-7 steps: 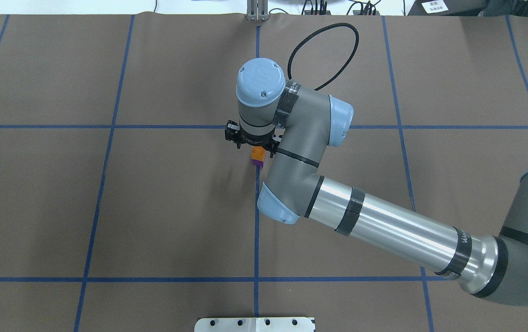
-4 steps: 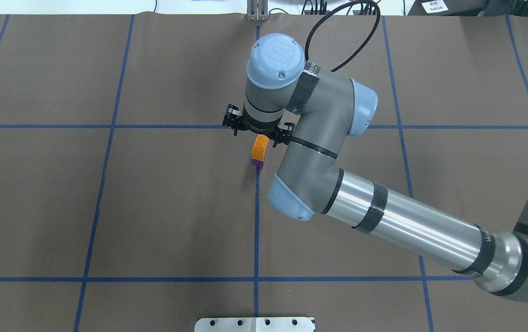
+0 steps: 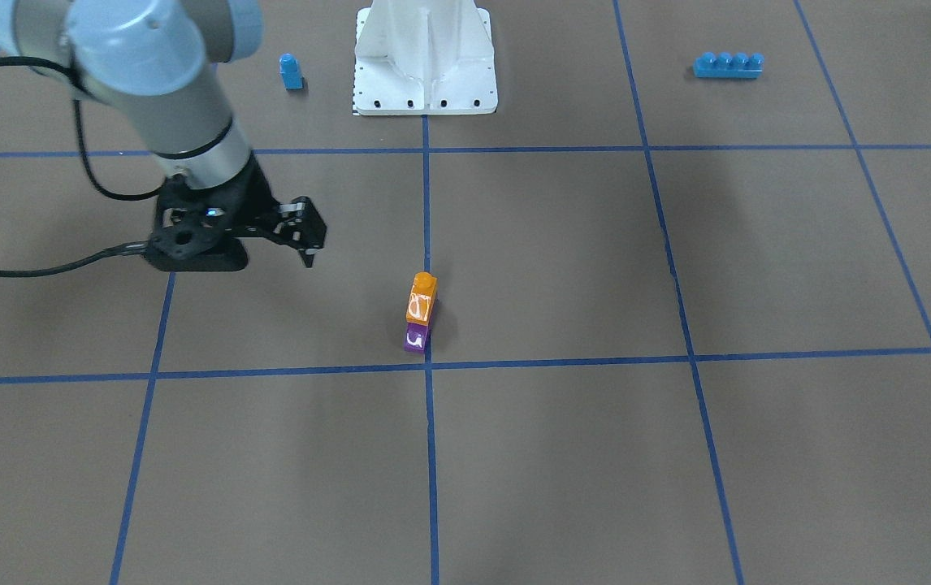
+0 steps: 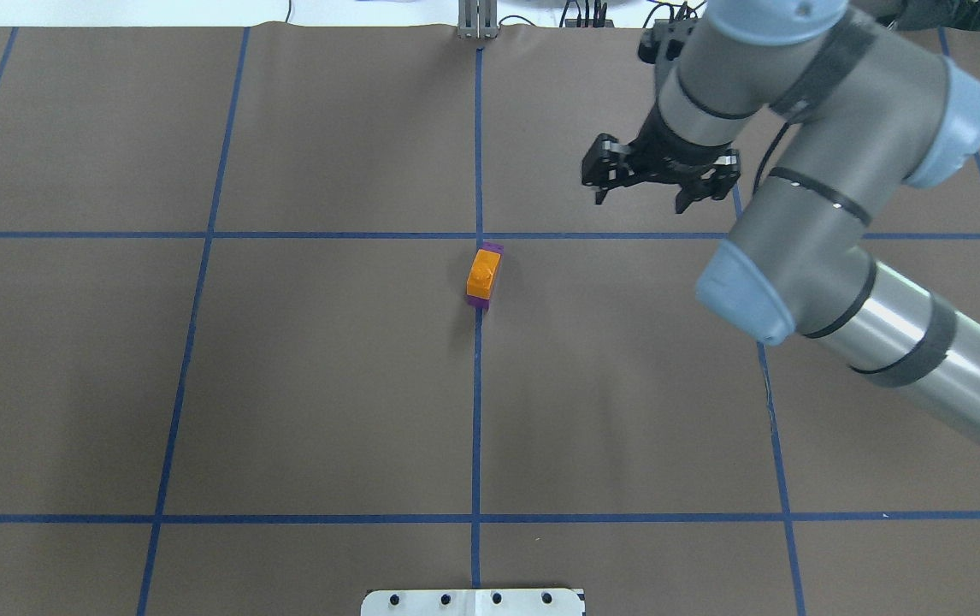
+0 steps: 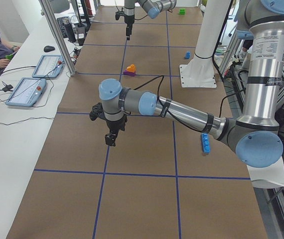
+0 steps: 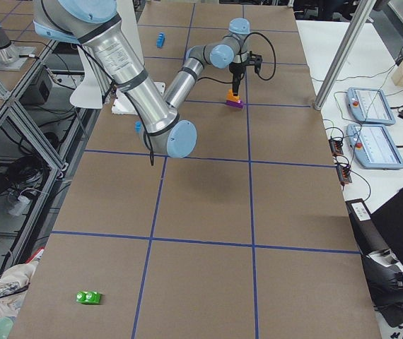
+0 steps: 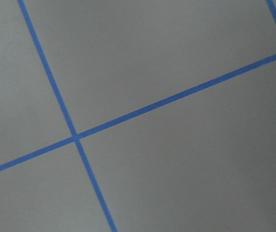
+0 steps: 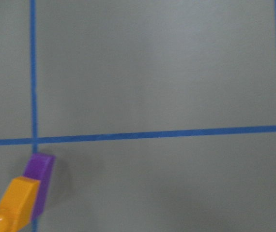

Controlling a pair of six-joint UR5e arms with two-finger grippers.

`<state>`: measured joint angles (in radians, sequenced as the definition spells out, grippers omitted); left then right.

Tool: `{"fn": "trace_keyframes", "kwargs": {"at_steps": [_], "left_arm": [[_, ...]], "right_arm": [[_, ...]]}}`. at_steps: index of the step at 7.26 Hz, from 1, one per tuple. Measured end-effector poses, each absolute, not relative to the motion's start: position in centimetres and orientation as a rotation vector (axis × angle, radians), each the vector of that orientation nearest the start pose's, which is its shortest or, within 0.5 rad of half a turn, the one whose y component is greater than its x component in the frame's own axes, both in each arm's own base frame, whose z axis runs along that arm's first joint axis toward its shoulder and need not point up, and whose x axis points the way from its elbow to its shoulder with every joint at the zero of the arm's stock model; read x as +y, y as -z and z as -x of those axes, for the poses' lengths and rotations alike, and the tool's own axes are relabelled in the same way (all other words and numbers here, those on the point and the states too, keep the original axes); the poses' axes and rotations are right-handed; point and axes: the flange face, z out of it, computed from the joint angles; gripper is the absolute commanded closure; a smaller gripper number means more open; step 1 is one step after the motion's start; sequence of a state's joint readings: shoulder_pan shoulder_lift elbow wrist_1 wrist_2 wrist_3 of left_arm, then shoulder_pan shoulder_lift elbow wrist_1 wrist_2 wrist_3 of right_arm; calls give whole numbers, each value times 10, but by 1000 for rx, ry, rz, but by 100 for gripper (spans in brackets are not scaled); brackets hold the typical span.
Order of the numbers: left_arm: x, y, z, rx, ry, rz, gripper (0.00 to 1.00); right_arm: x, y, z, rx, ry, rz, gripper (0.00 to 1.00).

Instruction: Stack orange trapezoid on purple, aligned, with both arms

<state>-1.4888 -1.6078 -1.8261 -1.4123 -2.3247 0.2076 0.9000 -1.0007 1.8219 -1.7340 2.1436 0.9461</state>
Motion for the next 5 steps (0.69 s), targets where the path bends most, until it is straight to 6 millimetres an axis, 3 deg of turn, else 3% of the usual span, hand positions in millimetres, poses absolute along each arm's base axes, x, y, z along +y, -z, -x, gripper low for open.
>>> {"fn": "trace_keyframes", "kwargs": {"at_steps": [2,3,5], "left_arm": [[-484,-566,56,767,-256,-148,0],[-469,-588,65,763,-228,-121,0],[-456,-605,93,754,-163,-122,0]], "right_arm": [[-566,-349,198,-810,56,-62,0],[-565,-402,147,-781,113,-72,0],[-559,-471,66,-736,91,-65,0]]}}
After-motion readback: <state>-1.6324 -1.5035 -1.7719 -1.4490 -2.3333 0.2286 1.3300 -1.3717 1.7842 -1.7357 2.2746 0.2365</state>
